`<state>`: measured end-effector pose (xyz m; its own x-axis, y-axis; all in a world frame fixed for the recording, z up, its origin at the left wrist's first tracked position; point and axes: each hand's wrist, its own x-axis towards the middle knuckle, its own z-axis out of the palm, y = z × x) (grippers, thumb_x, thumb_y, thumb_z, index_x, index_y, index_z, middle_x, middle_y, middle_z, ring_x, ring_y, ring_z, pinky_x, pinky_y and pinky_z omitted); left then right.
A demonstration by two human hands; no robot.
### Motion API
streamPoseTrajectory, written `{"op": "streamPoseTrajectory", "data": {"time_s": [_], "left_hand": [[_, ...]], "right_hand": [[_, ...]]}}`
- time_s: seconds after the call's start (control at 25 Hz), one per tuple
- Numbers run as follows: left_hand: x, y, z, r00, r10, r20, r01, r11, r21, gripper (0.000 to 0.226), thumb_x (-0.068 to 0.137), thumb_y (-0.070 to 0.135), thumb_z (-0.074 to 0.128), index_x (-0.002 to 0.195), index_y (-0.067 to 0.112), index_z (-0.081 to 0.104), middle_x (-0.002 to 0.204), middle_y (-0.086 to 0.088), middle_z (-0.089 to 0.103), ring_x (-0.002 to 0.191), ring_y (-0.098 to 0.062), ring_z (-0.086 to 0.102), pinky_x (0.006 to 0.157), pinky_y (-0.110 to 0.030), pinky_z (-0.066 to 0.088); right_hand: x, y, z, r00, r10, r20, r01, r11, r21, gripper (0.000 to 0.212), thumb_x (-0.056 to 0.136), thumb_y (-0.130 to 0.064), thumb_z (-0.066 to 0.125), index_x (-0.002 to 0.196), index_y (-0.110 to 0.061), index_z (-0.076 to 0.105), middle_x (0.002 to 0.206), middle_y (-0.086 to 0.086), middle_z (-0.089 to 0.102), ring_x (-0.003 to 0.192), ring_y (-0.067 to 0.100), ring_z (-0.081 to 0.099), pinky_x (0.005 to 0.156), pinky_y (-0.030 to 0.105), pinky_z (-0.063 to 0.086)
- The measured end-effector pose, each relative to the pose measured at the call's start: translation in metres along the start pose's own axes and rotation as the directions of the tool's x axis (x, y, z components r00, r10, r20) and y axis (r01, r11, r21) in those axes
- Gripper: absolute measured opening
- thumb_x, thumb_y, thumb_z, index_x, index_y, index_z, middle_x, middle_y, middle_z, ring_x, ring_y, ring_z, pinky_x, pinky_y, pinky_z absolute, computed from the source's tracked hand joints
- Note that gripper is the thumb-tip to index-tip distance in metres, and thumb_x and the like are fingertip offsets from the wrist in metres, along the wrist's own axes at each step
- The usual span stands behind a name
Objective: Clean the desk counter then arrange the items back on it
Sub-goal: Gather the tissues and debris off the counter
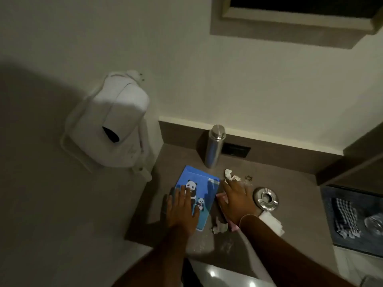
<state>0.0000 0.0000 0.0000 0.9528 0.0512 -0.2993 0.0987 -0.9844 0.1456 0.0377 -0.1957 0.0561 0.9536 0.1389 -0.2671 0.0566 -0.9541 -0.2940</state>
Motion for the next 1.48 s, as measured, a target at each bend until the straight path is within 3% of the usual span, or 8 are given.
{"op": "streamPoseTrajectory", "data": {"time_s": [0.12,0.24,0.44,0.68,0.8,1.04,1.24,1.48], "left_hand": [[0.023,-0.031,0.010,0.969,-0.246,0.005,0.247,0.968,-0.038,0.088,0.095,0.069,0.029,0.161,0.016,0.005,0.171,-0.010,0.008,0.157,-0.031,0.010,0.127,-0.051,0.011],[0.040,-0.047,0.016,0.940,-0.331,0.081,0.338,0.936,-0.098,0.088,0.092,0.066,0.045,0.157,0.013,0.020,0.160,-0.013,0.031,0.144,-0.031,0.034,0.118,-0.046,0.032],[0.064,-0.063,0.020,0.934,-0.342,0.103,0.356,0.878,-0.321,0.059,0.086,0.048,0.067,0.131,0.014,0.051,0.131,-0.012,0.053,0.119,-0.028,0.051,0.100,-0.042,0.048],[0.080,-0.094,0.009,0.896,-0.326,0.303,0.428,0.446,-0.786,0.021,0.084,0.025,0.080,0.098,0.012,0.073,0.084,0.000,0.070,0.083,-0.022,0.073,0.054,-0.018,0.049],[0.085,-0.127,0.009,0.824,-0.473,0.312,0.491,0.319,-0.811,0.022,0.092,0.009,0.068,0.114,0.001,0.068,0.106,-0.016,0.071,0.104,-0.036,0.069,0.073,-0.031,0.053],[0.060,-0.123,0.014,0.873,-0.481,0.083,0.395,0.597,-0.698,0.052,0.094,0.011,0.064,0.144,0.006,0.048,0.146,-0.017,0.052,0.137,-0.036,0.049,0.112,-0.054,0.045],[0.046,-0.090,0.033,0.981,-0.195,0.023,0.192,0.928,-0.320,0.066,0.097,0.021,0.063,0.155,0.008,0.035,0.165,-0.017,0.027,0.153,-0.037,0.027,0.123,-0.054,0.026],[0.039,-0.089,0.041,0.968,-0.239,0.082,0.252,0.922,-0.293,0.076,0.094,0.030,0.064,0.159,0.019,0.025,0.169,-0.008,0.017,0.156,-0.031,0.016,0.125,-0.053,0.019]], "right_hand": [[0.021,-0.009,0.028,0.980,0.093,0.178,-0.129,0.971,0.202,0.037,0.106,-0.032,0.049,0.141,-0.025,0.060,0.131,0.008,0.070,0.119,0.028,0.069,0.104,0.040,0.056],[0.029,-0.027,0.053,0.911,0.152,0.383,-0.233,0.957,0.173,0.044,0.107,-0.027,0.050,0.150,-0.017,0.051,0.137,0.013,0.067,0.123,0.032,0.066,0.104,0.036,0.052],[0.058,-0.052,0.078,0.877,0.305,0.370,-0.426,0.851,0.307,0.047,0.107,-0.028,0.056,0.150,-0.012,0.047,0.145,0.016,0.061,0.129,0.033,0.063,0.106,0.039,0.050],[0.075,-0.060,0.085,0.830,0.416,0.373,-0.538,0.774,0.333,0.052,0.105,-0.032,0.057,0.151,-0.012,0.045,0.147,0.018,0.052,0.129,0.036,0.059,0.107,0.043,0.051],[0.079,-0.066,0.082,0.889,0.254,0.381,-0.377,0.878,0.294,0.044,0.106,-0.039,0.053,0.142,-0.014,0.052,0.141,0.017,0.056,0.127,0.035,0.061,0.102,0.044,0.053],[0.081,-0.106,0.085,0.920,-0.012,0.391,-0.087,0.968,0.237,0.042,0.106,-0.029,0.055,0.146,-0.014,0.054,0.147,0.011,0.058,0.134,0.024,0.058,0.114,0.036,0.048],[0.085,-0.105,0.067,0.941,-0.034,0.338,-0.028,0.984,0.178,0.038,0.105,-0.034,0.057,0.140,-0.021,0.060,0.140,0.006,0.064,0.128,0.025,0.063,0.109,0.042,0.053],[0.058,-0.012,0.045,0.926,0.376,-0.007,-0.369,0.913,0.175,0.057,0.099,-0.050,0.060,0.145,-0.017,0.051,0.144,0.013,0.054,0.129,0.035,0.054,0.108,0.051,0.047]]}}
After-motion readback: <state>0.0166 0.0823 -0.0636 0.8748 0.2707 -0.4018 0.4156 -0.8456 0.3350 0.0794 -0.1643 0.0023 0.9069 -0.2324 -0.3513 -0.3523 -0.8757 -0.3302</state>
